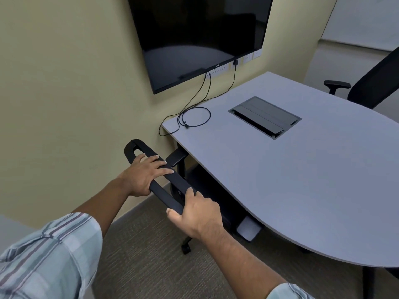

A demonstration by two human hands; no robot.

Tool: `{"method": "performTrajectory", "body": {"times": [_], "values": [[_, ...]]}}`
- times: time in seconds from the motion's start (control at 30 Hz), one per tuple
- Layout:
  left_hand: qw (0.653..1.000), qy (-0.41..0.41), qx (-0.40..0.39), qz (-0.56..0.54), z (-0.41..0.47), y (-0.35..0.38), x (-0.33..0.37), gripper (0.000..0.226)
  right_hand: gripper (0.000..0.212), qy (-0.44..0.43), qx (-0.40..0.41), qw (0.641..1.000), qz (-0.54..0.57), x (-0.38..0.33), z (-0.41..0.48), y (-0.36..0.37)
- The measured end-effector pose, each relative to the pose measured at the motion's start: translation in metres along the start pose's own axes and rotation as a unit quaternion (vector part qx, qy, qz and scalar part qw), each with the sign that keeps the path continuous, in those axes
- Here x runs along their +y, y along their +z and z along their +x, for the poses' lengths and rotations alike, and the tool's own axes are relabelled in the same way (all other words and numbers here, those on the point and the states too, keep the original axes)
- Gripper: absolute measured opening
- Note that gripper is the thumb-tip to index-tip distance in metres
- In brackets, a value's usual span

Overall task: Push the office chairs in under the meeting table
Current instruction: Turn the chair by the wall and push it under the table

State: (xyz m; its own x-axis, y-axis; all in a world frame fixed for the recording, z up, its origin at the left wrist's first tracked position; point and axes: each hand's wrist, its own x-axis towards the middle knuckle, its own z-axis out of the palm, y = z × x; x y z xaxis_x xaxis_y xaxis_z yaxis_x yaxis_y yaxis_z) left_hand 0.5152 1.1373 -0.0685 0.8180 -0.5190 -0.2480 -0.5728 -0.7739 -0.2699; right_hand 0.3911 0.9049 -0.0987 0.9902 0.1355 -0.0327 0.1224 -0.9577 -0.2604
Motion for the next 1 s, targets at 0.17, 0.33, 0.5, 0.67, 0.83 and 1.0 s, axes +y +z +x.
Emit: {"method": "performTrajectory", "body": {"times": [0.17, 0.33, 0.5, 0.67, 0.83, 1.0], "values": [[1.0, -0.001, 0.009, -0.017, 0.015, 0.0, -0.005, 0.096, 0.088, -0.001, -0.009, 1.0, -0.006, 0.01, 0.015, -0.008], [1.0, -0.005, 0.015, -0.015, 0.03, 0.003, -0.011, 0.097, 0.09, -0.013, -0.01, 0.999, -0.04, 0.013, 0.025, -0.011], [1.0, 0.006, 0.008, 0.0, 0.043, 0.0, -0.028, 0.102, 0.095, -0.001, -0.012, 0.999, -0.046, 0.004, 0.041, -0.009], [1.0, -0.006, 0.003, 0.016, 0.052, -0.003, -0.042, 0.102, 0.093, 0.016, -0.018, 0.999, -0.028, -0.009, 0.055, -0.008], [1.0, -0.03, 0.003, 0.008, 0.058, 0.001, -0.05, 0.103, 0.092, 0.023, -0.021, 0.999, -0.035, -0.016, 0.065, -0.009], [0.999, -0.034, 0.007, -0.001, 0.061, 0.009, -0.048, 0.104, 0.093, 0.026, -0.028, 0.999, -0.033, -0.013, 0.063, -0.008]]}}
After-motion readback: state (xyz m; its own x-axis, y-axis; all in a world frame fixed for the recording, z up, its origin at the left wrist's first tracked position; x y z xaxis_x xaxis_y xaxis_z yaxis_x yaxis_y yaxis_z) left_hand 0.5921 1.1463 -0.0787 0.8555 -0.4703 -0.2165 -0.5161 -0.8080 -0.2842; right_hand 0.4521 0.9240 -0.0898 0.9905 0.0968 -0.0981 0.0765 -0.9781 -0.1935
